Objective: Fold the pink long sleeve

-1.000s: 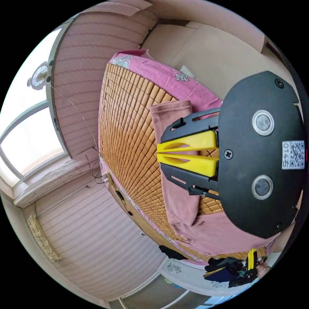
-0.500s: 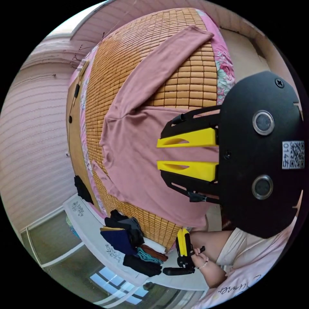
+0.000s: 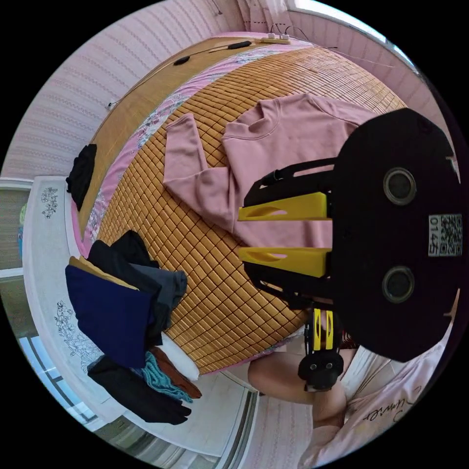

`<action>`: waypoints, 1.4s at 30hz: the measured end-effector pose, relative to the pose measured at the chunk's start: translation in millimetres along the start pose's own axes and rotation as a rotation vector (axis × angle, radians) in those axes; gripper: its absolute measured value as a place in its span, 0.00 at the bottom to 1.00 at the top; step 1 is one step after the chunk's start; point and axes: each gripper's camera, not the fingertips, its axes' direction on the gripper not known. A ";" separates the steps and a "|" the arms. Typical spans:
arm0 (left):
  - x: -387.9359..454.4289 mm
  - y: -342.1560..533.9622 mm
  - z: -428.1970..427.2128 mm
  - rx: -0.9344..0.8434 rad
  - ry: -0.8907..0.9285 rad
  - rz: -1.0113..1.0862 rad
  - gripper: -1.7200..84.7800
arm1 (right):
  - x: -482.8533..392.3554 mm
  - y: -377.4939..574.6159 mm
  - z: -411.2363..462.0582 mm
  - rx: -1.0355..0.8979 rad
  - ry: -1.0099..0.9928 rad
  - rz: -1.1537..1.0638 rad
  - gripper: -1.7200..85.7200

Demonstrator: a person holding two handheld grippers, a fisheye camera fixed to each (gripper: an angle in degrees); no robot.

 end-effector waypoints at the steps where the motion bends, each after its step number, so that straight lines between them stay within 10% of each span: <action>1: -5.2 -1.2 -6.6 -0.004 0.023 0.006 0.08 | 1.3 -28.4 5.1 0.016 -0.055 0.044 0.11; 4: -19.4 -2.7 -27.7 0.006 0.090 0.017 0.07 | 3.1 -92.6 27.5 0.007 -0.201 0.139 0.10; 18: -44.5 -3.3 -90.2 -0.022 0.145 0.097 0.06 | 4.7 -245.0 126.7 -0.228 0.511 0.316 0.05; 31: -63.0 9.6 -189.2 0.181 0.177 0.067 0.07 | 20.3 -62.7 -101.7 0.425 -0.028 0.020 0.02; 42: -158.6 59.7 -304.8 0.344 -0.145 -0.286 0.10 | 56.0 18.7 16.2 0.047 -0.269 0.158 0.05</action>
